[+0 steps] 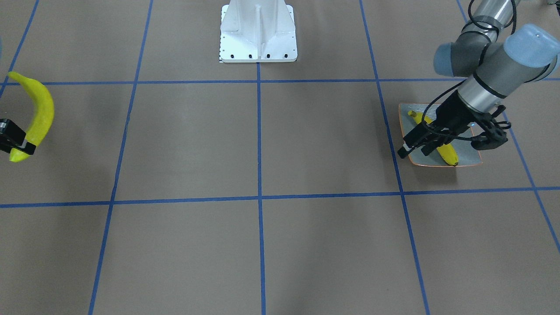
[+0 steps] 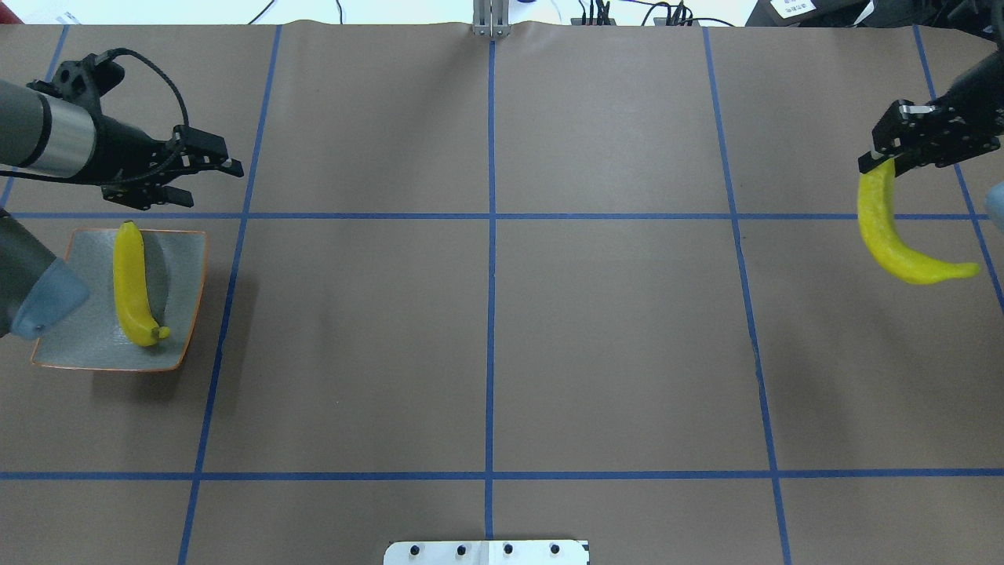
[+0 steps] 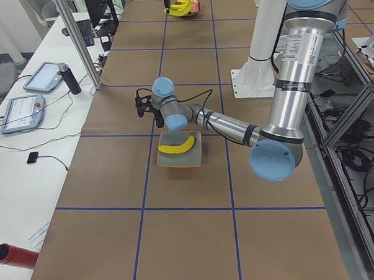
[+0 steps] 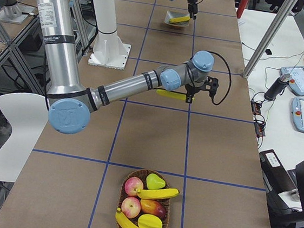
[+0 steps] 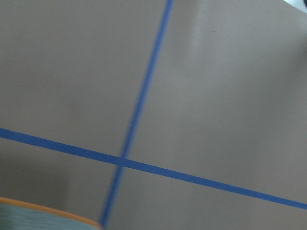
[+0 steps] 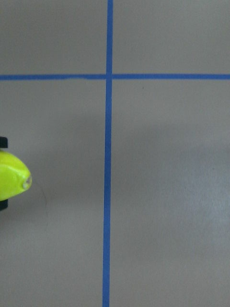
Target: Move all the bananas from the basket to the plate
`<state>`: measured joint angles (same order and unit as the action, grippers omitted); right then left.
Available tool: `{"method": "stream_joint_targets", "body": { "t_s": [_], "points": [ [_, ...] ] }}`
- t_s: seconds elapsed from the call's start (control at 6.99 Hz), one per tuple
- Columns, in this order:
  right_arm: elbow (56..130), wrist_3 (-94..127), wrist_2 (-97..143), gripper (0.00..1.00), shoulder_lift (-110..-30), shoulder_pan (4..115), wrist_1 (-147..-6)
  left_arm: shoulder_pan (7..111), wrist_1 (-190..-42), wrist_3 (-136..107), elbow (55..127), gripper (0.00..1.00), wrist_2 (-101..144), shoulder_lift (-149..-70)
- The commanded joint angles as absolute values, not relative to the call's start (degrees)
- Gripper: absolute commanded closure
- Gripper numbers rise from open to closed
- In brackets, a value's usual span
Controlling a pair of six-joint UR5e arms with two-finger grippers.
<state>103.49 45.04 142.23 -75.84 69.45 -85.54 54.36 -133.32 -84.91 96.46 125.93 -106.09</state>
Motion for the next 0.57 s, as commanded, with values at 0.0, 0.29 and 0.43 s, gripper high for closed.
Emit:
{"method": "stream_joint_targets", "body": {
  "t_s": [0.0, 0.29, 0.43],
  "points": [
    [104.6, 62.8, 141.6, 1.0, -67.5, 63.1, -85.0, 50.8, -133.2, -97.2, 98.2, 0.0, 125.6, -112.0],
    [104.5, 78.6, 135.5, 1.0, -65.9, 55.6, -74.4, 48.6, -133.2, -106.0, 100.8, 0.0, 125.4, -116.2],
    [104.6, 82.8, 132.7, 1.0, -65.7, 52.6, -71.1, 47.1, -133.1, -110.3, 100.9, 0.0, 125.4, -118.8]
  ]
}}
